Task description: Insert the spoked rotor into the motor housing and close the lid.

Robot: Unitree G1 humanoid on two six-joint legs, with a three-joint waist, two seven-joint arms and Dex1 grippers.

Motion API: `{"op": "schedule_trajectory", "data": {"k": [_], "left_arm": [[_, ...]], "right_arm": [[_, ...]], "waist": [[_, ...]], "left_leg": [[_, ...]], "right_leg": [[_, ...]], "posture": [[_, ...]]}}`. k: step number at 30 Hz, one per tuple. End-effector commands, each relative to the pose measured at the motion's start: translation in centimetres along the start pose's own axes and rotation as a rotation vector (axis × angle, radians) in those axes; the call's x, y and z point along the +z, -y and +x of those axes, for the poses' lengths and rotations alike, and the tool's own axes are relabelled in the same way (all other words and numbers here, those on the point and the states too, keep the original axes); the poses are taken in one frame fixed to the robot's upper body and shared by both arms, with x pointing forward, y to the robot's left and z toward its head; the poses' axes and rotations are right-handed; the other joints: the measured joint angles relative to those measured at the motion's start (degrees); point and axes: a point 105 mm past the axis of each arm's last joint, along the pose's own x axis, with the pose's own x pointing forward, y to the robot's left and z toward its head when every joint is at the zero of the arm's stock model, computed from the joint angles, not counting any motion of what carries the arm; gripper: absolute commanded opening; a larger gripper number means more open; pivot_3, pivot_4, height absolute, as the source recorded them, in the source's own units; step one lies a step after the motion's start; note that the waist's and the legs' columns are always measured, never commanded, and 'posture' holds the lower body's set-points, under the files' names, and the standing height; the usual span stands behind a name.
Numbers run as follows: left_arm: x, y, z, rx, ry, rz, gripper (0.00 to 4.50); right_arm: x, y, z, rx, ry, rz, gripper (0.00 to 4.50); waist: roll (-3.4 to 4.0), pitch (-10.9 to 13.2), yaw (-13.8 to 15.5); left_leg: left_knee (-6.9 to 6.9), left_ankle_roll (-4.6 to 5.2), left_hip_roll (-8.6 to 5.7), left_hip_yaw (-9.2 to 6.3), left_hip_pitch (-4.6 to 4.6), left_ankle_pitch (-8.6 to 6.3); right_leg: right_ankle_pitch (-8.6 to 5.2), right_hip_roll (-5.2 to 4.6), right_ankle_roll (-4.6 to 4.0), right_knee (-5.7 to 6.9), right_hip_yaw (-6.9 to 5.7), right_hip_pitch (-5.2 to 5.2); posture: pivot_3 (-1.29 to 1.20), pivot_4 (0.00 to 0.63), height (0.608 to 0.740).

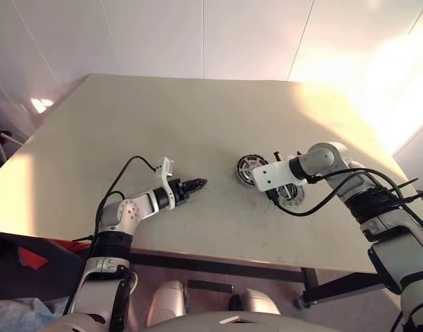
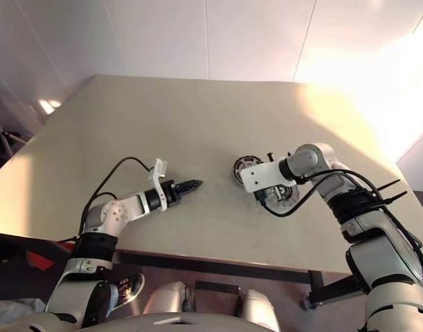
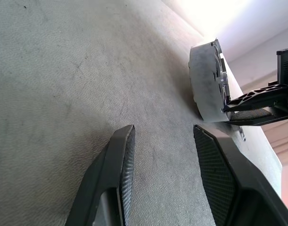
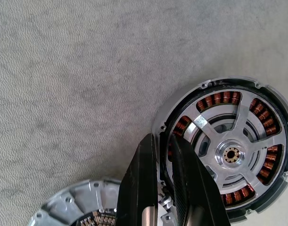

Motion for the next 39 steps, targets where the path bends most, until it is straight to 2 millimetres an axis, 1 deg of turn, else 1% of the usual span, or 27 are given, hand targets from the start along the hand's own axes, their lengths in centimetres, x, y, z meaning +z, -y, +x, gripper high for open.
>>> {"op": "schedule_trajectory", "data": {"k": [1, 3, 5, 9, 12, 14, 17, 20, 23, 27, 30, 34, 36, 39], "left_arm": [[-0.4, -0.9, -0.3, 0.043, -0.015, -0.005, 2.10], [-0.4, -0.8, -0.3, 0.042, -0.014, -0.006, 2.10], [-0.4, -0.8, -0.3, 0.043, -0.014, -0.006, 2.10], [-0.5, -0.8, -0.2, 0.042, -0.014, -0.008, 2.10], [-0.6, -0.8, -0.1, 0.042, -0.013, -0.009, 2.10], [-0.5, -0.8, -0.2, 0.043, -0.011, -0.009, 2.10], [-0.5, -1.0, -0.3, 0.048, -0.007, -0.009, 2.10], [-0.5, -1.0, -0.4, 0.050, -0.005, -0.010, 2.10], [-0.6, -1.0, -0.5, 0.050, -0.008, -0.011, 2.10], [-0.7, -1.0, -0.2, 0.047, -0.017, -0.010, 2.10], [-0.5, -0.8, 0.0, 0.040, -0.021, -0.005, 2.10], [-0.5, -0.7, 0.1, 0.036, -0.024, -0.002, 2.10], [-0.5, -0.7, 0.0, 0.037, -0.025, -0.002, 2.10], [-0.7, -0.8, -0.2, 0.042, -0.025, -0.004, 2.10]], "right_arm": [[0.0, 0.7, -0.4, -0.043, -0.008, 0.018, 0.53], [-0.1, 1.3, -0.7, -0.074, -0.009, 0.055, 0.53], [0.4, 1.6, -1.0, -0.084, 0.022, 0.116, 0.53], [2.9, 2.2, -1.8, -0.074, 0.130, 0.266, 0.53], [4.8, 1.8, -1.8, -0.044, 0.189, 0.289, 0.53], [5.7, 1.6, -1.7, -0.030, 0.212, 0.290, 0.53], [6.4, 1.2, -1.6, -0.024, 0.219, 0.277, 0.53], [6.5, 1.4, -1.7, -0.048, 0.224, 0.299, 0.53], [6.3, 1.2, -1.6, -0.070, 0.212, 0.306, 0.53], [5.4, 1.1, -1.1, -0.109, 0.155, 0.263, 0.53], [4.4, 1.1, -0.6, -0.119, 0.119, 0.260, 0.53], [2.8, 1.8, -0.2, -0.154, 0.058, 0.251, 0.53], [2.3, 2.0, -0.2, -0.151, 0.052, 0.257, 0.53], [1.1, 2.0, -0.1, -0.133, 0.017, 0.261, 0.53]], "waist": [[0.00, 0.00, -0.01], [0.00, 0.00, -0.02], [0.00, 0.00, -0.01], [0.02, 0.01, 0.05], [0.02, 0.00, 0.24], [0.02, 0.00, 0.27], [0.02, 0.00, 0.25], [0.02, 0.01, 0.21], [0.02, 0.01, 0.21], [0.02, 0.01, 0.21], [0.02, 0.01, 0.22], [0.02, 0.01, 0.21], [0.02, 0.01, 0.16], [0.02, 0.01, 0.18]], "left_leg": [[0.00, 0.00, 0.00, 0.00, 0.00, 0.00], [0.00, -0.01, 0.00, 0.00, 0.02, 0.00], [0.00, -0.02, 0.00, 0.00, 0.02, -0.01], [0.00, -0.01, 0.00, 0.00, -0.01, 0.00], [-0.01, 0.00, 0.03, -0.01, -0.01, 0.01], [-0.01, -0.01, 0.02, -0.01, -0.03, 0.00], [-0.01, -0.17, 0.01, 0.00, -0.04, -0.09], [-0.01, -0.19, 0.02, -0.01, -0.02, -0.09], [-0.02, -0.22, 0.02, -0.01, -0.01, -0.08], [-0.03, -0.22, 0.01, -0.01, -0.01, -0.08], [-0.04, -0.24, 0.02, -0.01, 0.00, -0.07], [-0.03, -0.24, 0.00, 0.00, 0.01, -0.07], [-0.03, -0.24, 0.00, 0.00, 0.00, -0.07], [-0.03, -0.25, 0.00, 0.00, 0.02, -0.06]], "right_leg": [[0.00, 0.00, 0.00, 0.00, 0.00, 0.00], [0.00, 0.00, 0.00, 0.01, 0.00, 0.00], [0.00, 0.00, 0.00, 0.01, 0.00, 0.00], [0.00, 0.00, 0.00, 0.01, 0.00, -0.01], [0.00, 0.01, 0.00, 0.03, 0.00, -0.03], [0.00, 0.01, 0.00, 0.02, 0.00, -0.03], [0.00, 0.00, 0.00, 0.00, 0.00, -0.02], [0.00, 0.00, 0.01, 0.01, 0.00, -0.03], [0.00, 0.00, 0.01, 0.01, 0.00, -0.03], [-0.01, 0.00, 0.01, -0.02, 0.00, -0.03], [-0.01, 0.00, 0.02, -0.01, 0.00, -0.03], [-0.01, 0.00, 0.02, -0.01, 0.00, -0.01], [0.00, 0.00, 0.02, -0.01, 0.00, -0.01], [0.00, 0.00, 0.02, 0.01, 0.00, -0.02]], "posture": [[0.00, 0.000, 0.740], [0.00, 0.000, 0.740], [0.00, 0.000, 0.740], [0.00, 0.000, 0.740], [0.00, 0.000, 0.740], [0.00, 0.000, 0.740], [0.00, 0.000, 0.740], [0.00, 0.000, 0.740], [0.00, 0.000, 0.740], [0.00, 0.000, 0.740], [0.00, 0.000, 0.740], [0.00, 0.000, 0.740], [0.00, 0.000, 0.740], [0.00, 0.000, 0.740]]}}
